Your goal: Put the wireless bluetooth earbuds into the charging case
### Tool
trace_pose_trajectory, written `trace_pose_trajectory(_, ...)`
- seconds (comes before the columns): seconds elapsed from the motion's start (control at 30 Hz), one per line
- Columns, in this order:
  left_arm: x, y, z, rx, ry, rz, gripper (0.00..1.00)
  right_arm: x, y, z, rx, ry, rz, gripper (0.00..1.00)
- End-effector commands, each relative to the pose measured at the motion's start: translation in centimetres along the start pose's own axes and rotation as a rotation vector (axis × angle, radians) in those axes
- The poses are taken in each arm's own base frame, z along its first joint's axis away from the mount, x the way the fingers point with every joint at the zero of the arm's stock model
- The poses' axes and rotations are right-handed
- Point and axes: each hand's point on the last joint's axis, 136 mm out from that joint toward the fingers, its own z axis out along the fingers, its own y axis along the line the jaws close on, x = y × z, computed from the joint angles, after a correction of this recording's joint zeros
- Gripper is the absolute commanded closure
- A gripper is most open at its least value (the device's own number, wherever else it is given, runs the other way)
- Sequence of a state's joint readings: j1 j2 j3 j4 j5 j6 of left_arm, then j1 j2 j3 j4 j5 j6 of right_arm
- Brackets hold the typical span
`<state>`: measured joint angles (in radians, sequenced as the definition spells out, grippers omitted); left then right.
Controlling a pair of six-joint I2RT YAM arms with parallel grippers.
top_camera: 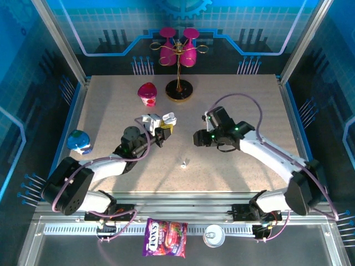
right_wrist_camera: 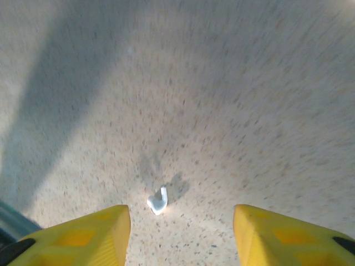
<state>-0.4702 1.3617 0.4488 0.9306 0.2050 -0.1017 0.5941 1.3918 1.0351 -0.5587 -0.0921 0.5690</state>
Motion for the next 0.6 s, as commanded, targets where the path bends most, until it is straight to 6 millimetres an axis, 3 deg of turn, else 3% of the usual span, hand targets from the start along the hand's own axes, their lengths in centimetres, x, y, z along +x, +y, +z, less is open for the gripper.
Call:
trace_pose_trajectory(0.0,-2.5,-0.5,-1.2,0.001,-0.086,0.052,0.96,1.7,2.5,3.5,-0.179,0.124,0.077,0.51)
trace_pose_trajectory(0.13,-3.5,-1.0,-2.2,0.003,-0.102,0.077,0.96,3.5,4.3,7.2,-0.234,0.248,0.076,0.56)
trace_pose_trajectory(0.3,-4.3,-1.5,-3.2,0.005,-0.109,0.096,0.95,4.9,5.8,10.6,-0.252,0.334,0.052,0.57)
trace_pose_trajectory(0.57,-4.6,-1.8,-3.7,0.014,-0.110,0.102,0.95,5.5,5.9,13.4,-0.240,0.383,0.025,0.57)
